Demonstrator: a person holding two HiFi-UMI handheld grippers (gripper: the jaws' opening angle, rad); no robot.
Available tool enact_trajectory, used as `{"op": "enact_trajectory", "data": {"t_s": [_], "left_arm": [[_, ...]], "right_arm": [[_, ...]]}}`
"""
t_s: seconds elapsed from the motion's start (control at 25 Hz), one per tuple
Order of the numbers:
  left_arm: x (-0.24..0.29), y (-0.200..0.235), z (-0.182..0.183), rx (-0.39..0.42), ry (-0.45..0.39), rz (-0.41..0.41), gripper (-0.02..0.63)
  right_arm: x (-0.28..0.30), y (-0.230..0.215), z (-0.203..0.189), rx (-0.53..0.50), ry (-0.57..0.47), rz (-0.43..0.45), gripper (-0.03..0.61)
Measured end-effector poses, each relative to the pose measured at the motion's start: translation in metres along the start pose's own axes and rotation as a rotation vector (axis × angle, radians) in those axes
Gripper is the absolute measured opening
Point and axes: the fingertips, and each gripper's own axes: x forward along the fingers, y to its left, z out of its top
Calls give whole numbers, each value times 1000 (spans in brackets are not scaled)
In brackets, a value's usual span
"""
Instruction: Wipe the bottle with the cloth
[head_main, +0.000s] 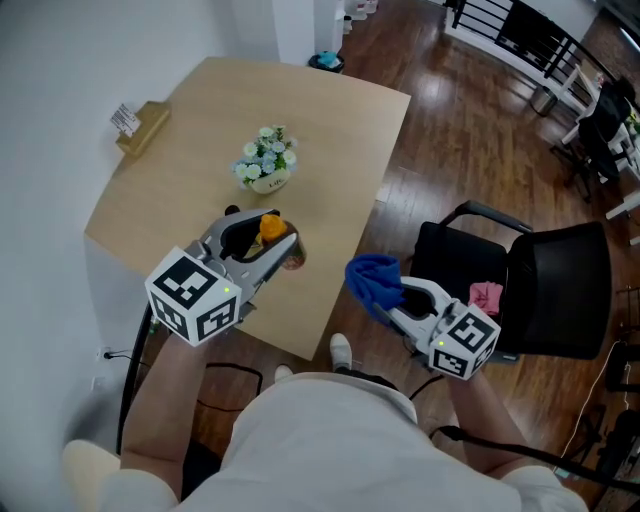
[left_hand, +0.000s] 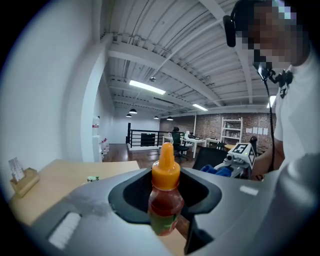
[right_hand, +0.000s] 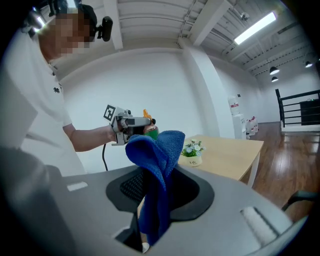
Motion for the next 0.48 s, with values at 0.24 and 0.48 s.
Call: {"op": "enact_trajectory", "data": {"t_s": [0.24,0.48], "left_arm": [[46,23,-40,-3,53,77,163],[86,58,-82,-23,84,174,163]], "right_arm": [[-13,-15,-6,25,15,-7,117],[-27,-34,-14,51,45,-15,117]]}}
